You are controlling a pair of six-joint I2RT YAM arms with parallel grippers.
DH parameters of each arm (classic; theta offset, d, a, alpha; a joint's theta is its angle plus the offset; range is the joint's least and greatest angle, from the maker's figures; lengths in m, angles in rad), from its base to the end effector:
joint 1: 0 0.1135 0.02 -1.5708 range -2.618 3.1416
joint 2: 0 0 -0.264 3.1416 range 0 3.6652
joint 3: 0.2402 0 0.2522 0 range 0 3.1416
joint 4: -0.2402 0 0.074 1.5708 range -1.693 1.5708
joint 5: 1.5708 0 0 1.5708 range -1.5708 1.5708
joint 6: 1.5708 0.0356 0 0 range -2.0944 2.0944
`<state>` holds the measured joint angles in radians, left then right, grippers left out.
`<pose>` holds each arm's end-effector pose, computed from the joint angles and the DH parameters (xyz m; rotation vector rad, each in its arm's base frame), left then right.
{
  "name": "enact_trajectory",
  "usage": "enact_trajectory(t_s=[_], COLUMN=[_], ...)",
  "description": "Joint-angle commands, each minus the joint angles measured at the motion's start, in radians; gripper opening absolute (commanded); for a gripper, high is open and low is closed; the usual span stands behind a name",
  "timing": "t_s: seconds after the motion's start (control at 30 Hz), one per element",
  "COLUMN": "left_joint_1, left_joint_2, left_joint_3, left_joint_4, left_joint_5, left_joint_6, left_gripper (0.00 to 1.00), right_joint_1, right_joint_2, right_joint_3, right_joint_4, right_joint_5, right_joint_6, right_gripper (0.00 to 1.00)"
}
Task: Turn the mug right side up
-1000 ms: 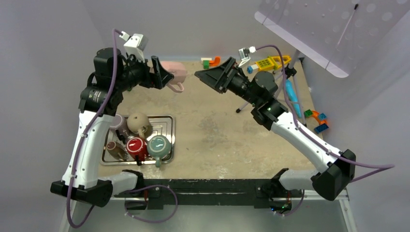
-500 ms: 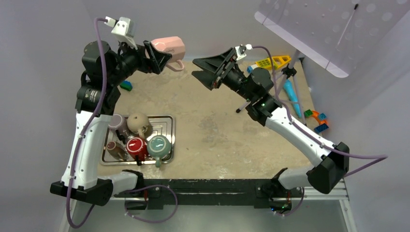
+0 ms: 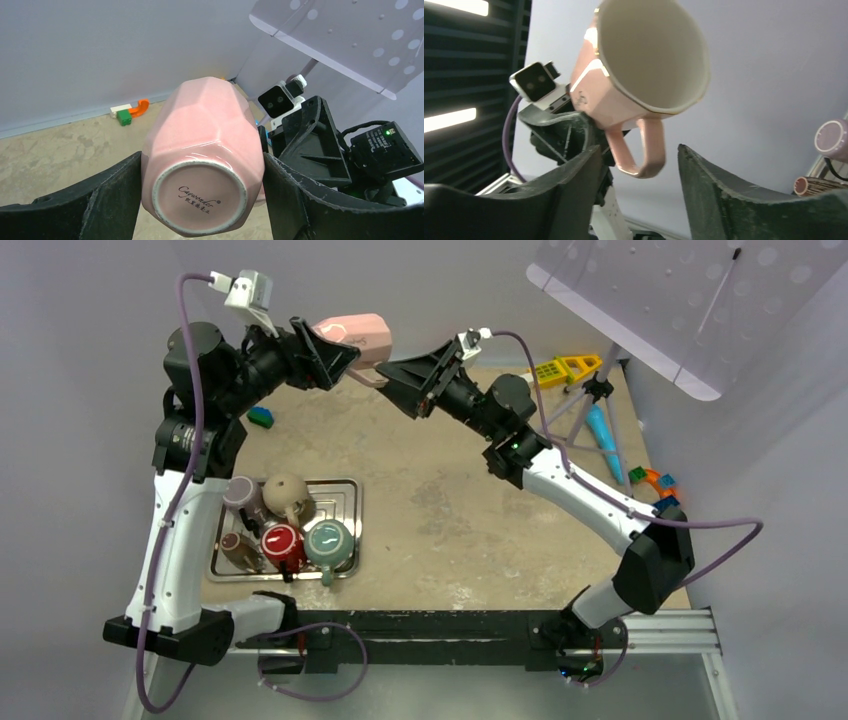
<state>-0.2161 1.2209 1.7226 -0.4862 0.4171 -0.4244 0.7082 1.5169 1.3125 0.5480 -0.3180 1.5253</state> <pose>0.2137 -0.0617 0.5336 0.1736 1.6077 -0.8230 0.2657 0.2422 0.4225 0.2883 1.5430 2.0606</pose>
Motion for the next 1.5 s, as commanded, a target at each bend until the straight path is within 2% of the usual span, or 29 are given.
enact_trajectory(t_s=[0.0, 0.13, 0.3, 0.47, 0.53, 0.63, 0.67, 0.7, 0.77, 0.83, 0.9, 1.07, 1.27, 1.4, 1.47], left_joint_1=[-0.001, -0.005, -0.010, -0.014, -0.014, -0.014, -0.014, -0.014, -0.012, -0.008, 0.006, 0.038, 0.042, 0.041, 0.043], left_joint_2=[-0.015, -0.011, -0.007, -0.035, -0.039, -0.042, -0.044, -0.045, -0.045, -0.045, -0.046, -0.063, -0.060, -0.043, -0.027], left_joint_3=[0.034, 0.022, 0.013, -0.060, -0.069, -0.075, -0.078, -0.079, -0.082, -0.084, -0.088, -0.145, -0.248, -0.244, -0.216], left_joint_4=[0.128, 0.136, 0.146, 0.158, 0.156, 0.139, 0.130, 0.116, 0.070, 0.003, -0.064, -0.151, -0.182, -0.196, -0.239], left_joint_5=[0.024, 0.018, 0.043, 0.074, 0.080, 0.099, 0.110, 0.119, 0.117, 0.077, 0.027, -0.046, -0.043, -0.049, -0.062], left_joint_6=[-0.048, -0.040, -0.045, -0.054, -0.039, -0.015, -0.003, 0.010, 0.058, 0.113, 0.169, 0.303, 0.330, 0.308, 0.307], left_gripper=[0.00, 0.00, 0.00, 0.00, 0.00, 0.00, 0.00, 0.06, 0.40, 0.67, 0.81, 0.96, 1.00, 1.00, 1.00], right_joint_1=[0.005, 0.007, 0.007, 0.007, 0.007, 0.004, 0.003, 0.002, 0.002, 0.001, 0.000, 0.000, -0.004, -0.003, 0.004], right_joint_2=[-0.007, 0.013, 0.031, 0.048, 0.046, 0.029, 0.020, 0.012, -0.012, -0.052, -0.089, -0.148, -0.130, -0.110, -0.104], right_joint_3=[0.061, 0.082, 0.075, 0.092, 0.098, 0.082, 0.074, 0.063, 0.038, 0.010, -0.013, -0.078, -0.192, -0.249, -0.280], right_joint_4=[0.115, 0.129, 0.165, 0.201, 0.201, 0.196, 0.187, 0.178, 0.118, 0.053, -0.021, -0.184, -0.207, -0.229, -0.163], right_joint_5=[-0.033, -0.061, -0.062, -0.069, -0.068, -0.061, -0.053, -0.044, -0.010, 0.040, 0.095, 0.231, 0.257, 0.467, 0.569], right_joint_6=[0.029, 0.047, 0.078, 0.097, 0.089, 0.067, 0.049, 0.020, -0.070, -0.187, -0.332, -0.647, -0.752, -0.867, -1.017], right_gripper=[0.56, 0.42, 0.41, 0.38, 0.28, 0.00, 0.00, 0.00, 0.00, 0.00, 0.00, 0.00, 0.00, 0.00, 0.00])
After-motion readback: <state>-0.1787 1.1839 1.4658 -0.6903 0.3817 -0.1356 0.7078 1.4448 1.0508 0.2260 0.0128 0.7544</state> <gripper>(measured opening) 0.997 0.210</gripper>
